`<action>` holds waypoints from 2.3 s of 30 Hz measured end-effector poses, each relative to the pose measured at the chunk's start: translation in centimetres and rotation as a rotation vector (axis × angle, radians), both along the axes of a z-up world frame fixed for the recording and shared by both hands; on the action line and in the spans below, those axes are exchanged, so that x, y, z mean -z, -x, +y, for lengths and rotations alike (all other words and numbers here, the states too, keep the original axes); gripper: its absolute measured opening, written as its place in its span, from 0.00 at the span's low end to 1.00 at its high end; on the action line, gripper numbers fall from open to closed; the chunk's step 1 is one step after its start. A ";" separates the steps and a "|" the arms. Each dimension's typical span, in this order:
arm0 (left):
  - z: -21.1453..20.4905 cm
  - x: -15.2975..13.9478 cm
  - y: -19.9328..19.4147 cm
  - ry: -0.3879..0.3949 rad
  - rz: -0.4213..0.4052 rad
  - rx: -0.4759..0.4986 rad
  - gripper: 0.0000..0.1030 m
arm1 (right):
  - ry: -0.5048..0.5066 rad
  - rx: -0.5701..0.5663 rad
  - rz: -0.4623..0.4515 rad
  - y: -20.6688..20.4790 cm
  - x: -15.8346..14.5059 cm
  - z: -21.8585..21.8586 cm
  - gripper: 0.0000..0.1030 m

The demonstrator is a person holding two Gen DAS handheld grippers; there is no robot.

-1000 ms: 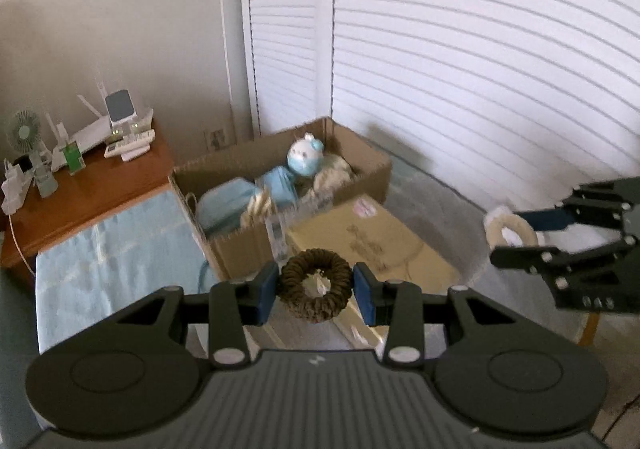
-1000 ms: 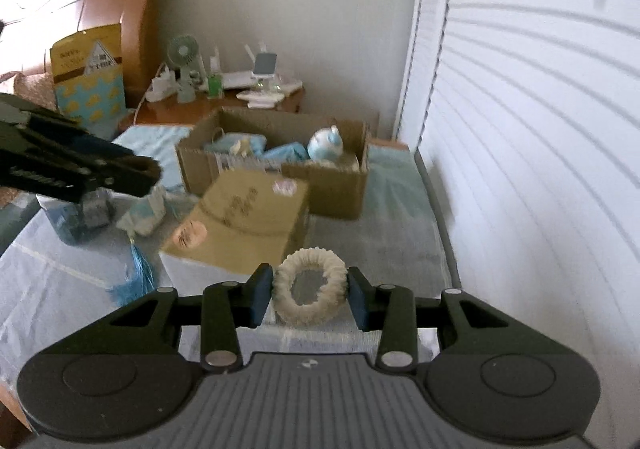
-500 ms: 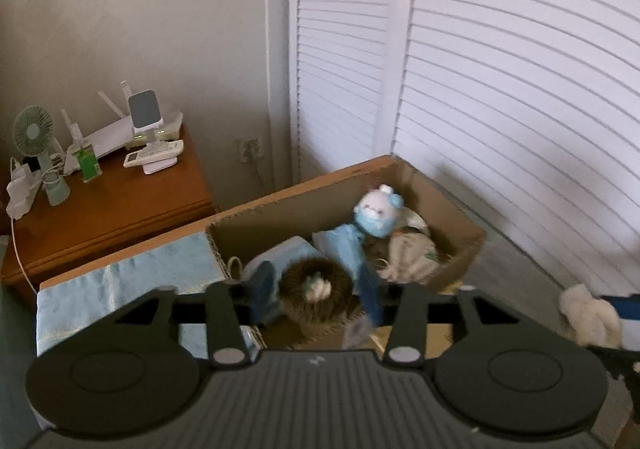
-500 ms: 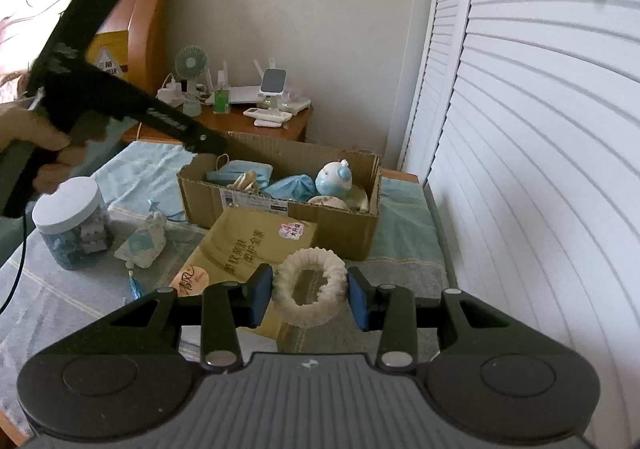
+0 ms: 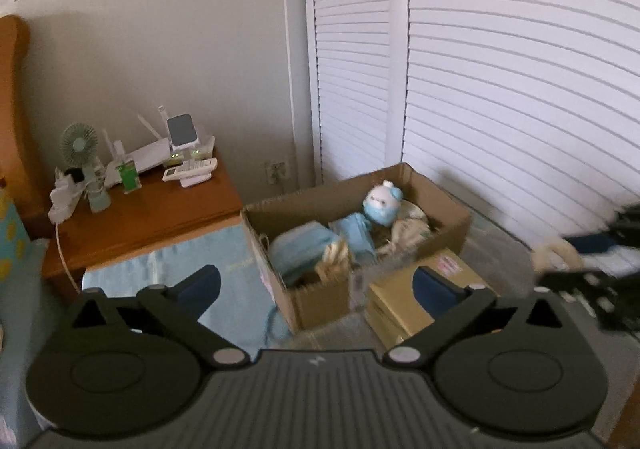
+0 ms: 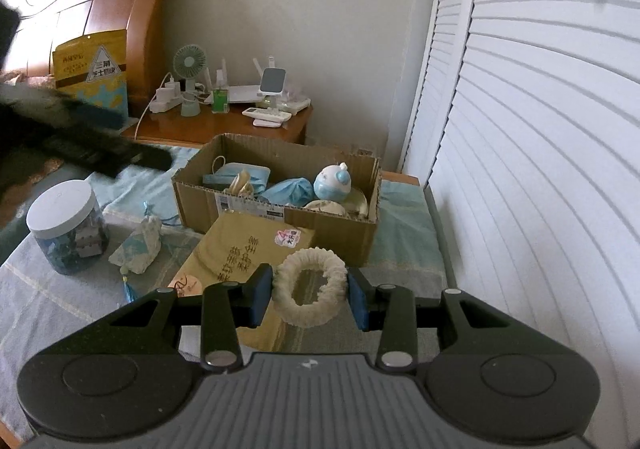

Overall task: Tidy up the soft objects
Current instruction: 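Carry the cream braided ring into the cardboard box and open the right tool, then move the open right tool toward the white cloth on the bed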

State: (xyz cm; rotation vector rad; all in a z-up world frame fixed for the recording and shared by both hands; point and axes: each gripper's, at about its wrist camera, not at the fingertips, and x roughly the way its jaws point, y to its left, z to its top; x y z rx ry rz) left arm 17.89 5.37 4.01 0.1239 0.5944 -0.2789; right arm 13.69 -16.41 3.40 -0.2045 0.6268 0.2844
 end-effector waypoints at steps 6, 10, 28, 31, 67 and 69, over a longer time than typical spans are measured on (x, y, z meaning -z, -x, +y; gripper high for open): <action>-0.3 0.4 3.7 0.022 0.005 -0.025 0.99 | 0.003 -0.017 0.003 -1.8 -0.4 0.7 0.44; -0.4 0.8 5.5 0.058 -0.001 -0.040 0.99 | 0.002 -0.031 0.005 -3.8 -1.0 1.1 0.44; 2.5 2.6 6.6 0.081 -0.028 -0.137 0.99 | 0.030 -0.014 0.056 -16.4 -0.8 2.2 0.48; 2.6 3.0 6.4 0.084 -0.015 -0.139 0.99 | 0.019 -0.021 0.069 -17.4 -0.3 2.3 0.59; 1.3 3.0 8.6 0.089 0.036 -0.132 0.99 | -0.033 0.068 -0.026 -2.2 -1.4 -0.5 1.00; 1.2 3.1 8.6 0.091 0.041 -0.129 0.99 | -0.031 0.085 -0.024 -1.3 -0.9 -0.9 1.00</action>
